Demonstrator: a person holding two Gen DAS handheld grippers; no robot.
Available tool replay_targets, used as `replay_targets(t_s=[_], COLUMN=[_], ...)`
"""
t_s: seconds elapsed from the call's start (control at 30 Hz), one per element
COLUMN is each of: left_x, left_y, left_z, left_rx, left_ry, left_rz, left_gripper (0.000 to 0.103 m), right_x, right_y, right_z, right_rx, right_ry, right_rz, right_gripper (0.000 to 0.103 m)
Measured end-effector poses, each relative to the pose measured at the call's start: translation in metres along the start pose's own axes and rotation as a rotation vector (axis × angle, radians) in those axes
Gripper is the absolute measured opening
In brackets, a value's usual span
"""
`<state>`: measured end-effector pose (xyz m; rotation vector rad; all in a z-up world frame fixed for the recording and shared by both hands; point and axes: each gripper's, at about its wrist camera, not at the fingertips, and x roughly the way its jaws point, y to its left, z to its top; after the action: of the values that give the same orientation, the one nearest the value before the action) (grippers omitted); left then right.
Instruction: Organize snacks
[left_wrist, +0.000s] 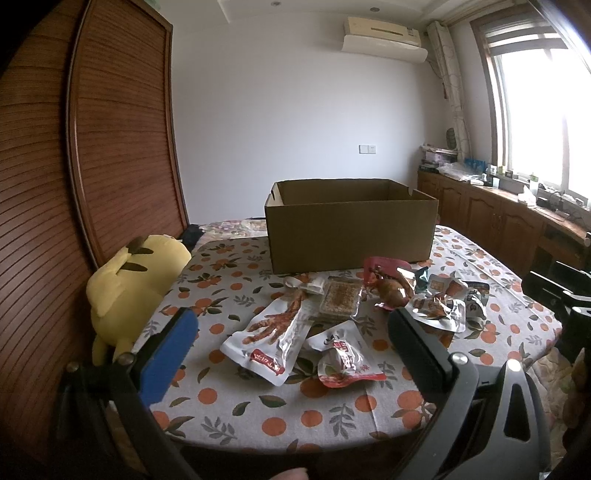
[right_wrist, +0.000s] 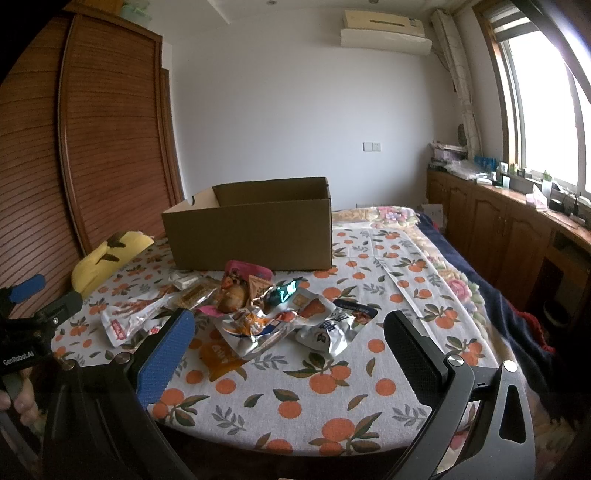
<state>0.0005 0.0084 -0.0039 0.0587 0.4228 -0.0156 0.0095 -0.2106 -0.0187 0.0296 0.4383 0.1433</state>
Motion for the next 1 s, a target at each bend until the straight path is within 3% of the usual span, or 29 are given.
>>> replay_targets(t_s=[0.8, 1.0], left_x=[-0.0002, 0.0088], left_y=[0.0005, 0.0002], left_z=[0.0003, -0.0016], left_rx=[0.000, 0.005], left_ry=[0.000, 0.046], left_rz=[0.001, -0.018], left_gripper=[0.103, 0.103], right_x=[-0.0013, -0.0005], right_y=[-0.0031, -0.0041], right_z=[-0.0029, -0.0043], right_rx=[0.003, 0.005], right_ry=[-0.003, 0.002], right_rz=[0.002, 0.003], right_gripper=[0.103, 0.103])
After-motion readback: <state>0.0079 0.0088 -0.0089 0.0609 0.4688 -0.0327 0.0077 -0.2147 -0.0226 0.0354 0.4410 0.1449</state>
